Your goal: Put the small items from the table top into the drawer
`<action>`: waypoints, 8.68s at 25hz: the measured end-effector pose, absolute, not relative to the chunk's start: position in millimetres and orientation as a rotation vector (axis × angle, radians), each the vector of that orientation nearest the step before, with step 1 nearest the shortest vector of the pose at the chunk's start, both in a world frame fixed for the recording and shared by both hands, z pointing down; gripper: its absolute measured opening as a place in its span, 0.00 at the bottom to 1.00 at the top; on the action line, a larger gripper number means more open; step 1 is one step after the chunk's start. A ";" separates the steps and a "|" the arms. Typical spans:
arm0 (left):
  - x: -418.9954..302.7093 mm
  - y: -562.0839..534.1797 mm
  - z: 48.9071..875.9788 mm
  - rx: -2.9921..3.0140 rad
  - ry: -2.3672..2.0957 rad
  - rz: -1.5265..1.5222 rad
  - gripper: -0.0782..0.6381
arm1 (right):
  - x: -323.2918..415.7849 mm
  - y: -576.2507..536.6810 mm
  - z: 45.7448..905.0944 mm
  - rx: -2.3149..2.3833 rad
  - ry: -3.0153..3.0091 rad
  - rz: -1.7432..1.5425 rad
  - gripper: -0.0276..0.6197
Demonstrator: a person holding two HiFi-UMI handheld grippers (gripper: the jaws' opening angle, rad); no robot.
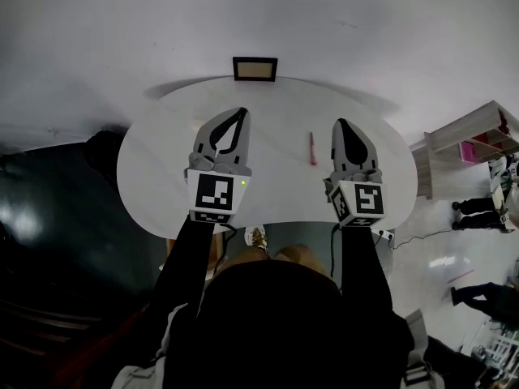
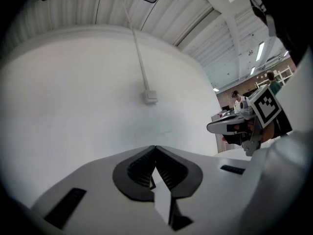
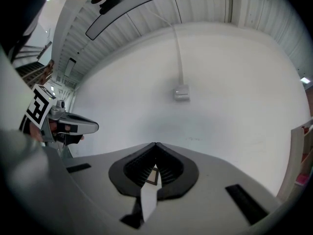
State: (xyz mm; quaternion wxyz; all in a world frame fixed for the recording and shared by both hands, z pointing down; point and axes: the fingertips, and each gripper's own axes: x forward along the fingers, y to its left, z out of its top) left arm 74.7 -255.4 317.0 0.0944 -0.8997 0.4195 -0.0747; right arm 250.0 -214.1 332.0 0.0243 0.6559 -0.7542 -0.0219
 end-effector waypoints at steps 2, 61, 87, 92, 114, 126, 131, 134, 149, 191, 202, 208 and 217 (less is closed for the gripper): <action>75.4 -261.0 319.7 -2.673 1.239 -0.225 0.13 | 251.2 -218.6 333.3 2.038 -2.328 -0.066 0.07; 73.5 -273.1 352.7 -2.600 1.421 -0.462 0.13 | 296.8 -240.3 658.4 1.477 -1.818 0.863 0.36; 60.1 -285.4 321.1 -2.536 1.474 -0.337 0.13 | 296.9 -290.2 451.0 1.866 -2.169 0.366 0.14; 69.9 -286.6 307.6 -2.545 1.453 -0.280 0.13 | 287.7 -277.2 376.2 1.941 -2.329 0.136 0.14; 2.3 -227.7 321.3 -2.239 1.847 -0.454 0.13 | 206.1 -276.8 372.4 1.478 -2.779 0.139 0.14; -154.4 -112.5 318.3 -1.854 2.305 -0.492 0.13 | -10.3 -206.7 372.5 0.724 -3.021 0.121 0.14; -205.6 -49.4 321.6 -1.684 2.477 -0.506 0.13 | -82.7 -154.6 379.9 0.437 -3.053 0.139 0.14; -228.6 -15.9 324.7 -1.600 2.553 -0.502 0.13 | -117.0 -128.3 381.6 0.307 -3.062 0.127 0.14; -268.9 61.8 347.5 -1.464 2.706 -0.507 0.13 | -191.9 -55.5 445.7 0.030 -2.914 0.222 0.14; -300.9 108.2 392.6 -1.414 2.916 -0.358 0.13 | -214.8 -9.1 617.5 0.015 -2.430 0.173 0.33; -317.6 71.4 340.8 -1.469 2.744 -0.303 0.13 | -248.3 -65.6 420.7 0.211 -2.909 -0.077 0.33; -317.7 42.2 306.3 -1.516 2.625 -0.284 0.13 | -241.0 -77.9 334.1 0.315 -3.106 -0.213 0.33; -292.9 -33.7 288.9 -1.742 2.444 -0.231 0.13 | -197.9 -132.9 324.5 0.575 -3.069 -0.223 0.33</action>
